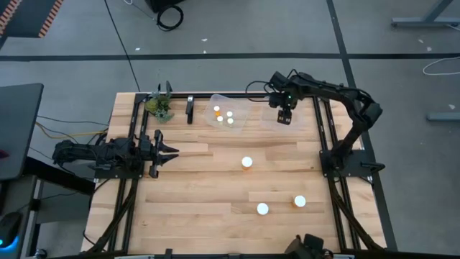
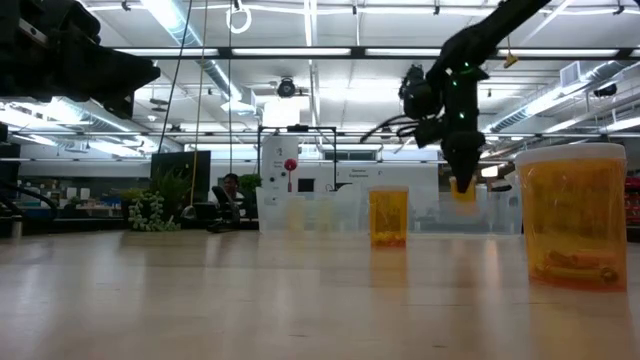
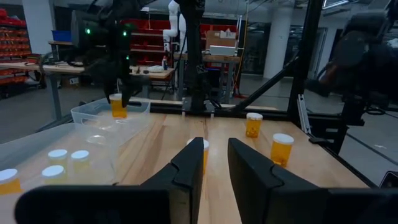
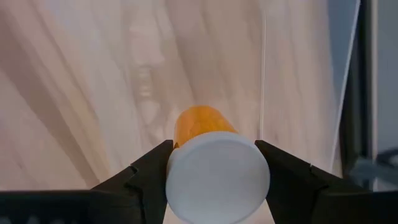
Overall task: Pick and place medicine bottles into bin by pill shape (circle, oval)
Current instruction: Put the big orange pill bottle into the right transparent bin
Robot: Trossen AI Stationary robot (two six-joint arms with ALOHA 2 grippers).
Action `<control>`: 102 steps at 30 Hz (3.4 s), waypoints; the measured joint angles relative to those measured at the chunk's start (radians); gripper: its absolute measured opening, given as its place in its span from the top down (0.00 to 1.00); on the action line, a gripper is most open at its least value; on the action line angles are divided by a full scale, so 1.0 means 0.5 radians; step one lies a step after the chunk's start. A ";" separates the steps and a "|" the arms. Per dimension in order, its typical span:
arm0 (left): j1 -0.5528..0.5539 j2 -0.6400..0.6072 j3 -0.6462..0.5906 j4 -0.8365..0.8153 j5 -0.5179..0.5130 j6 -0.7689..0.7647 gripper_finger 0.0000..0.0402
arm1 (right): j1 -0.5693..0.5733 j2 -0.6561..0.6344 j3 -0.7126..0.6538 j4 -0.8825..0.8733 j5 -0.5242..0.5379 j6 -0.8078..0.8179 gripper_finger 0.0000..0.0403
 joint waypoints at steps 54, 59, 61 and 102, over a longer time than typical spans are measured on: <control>0.000 0.000 0.000 0.000 0.000 0.000 0.78 | -0.118 -0.003 0.052 -0.070 0.266 0.304 0.33; 0.000 0.000 0.000 0.000 -0.001 0.000 0.79 | -0.011 -0.002 0.126 -0.087 0.266 0.333 0.33; -0.001 0.000 0.000 0.000 0.000 0.000 0.79 | 0.042 -0.003 0.155 -0.094 0.266 0.347 0.33; 0.000 0.000 0.000 0.000 0.000 0.000 0.79 | 1.215 -0.002 0.431 -0.138 0.396 0.774 0.33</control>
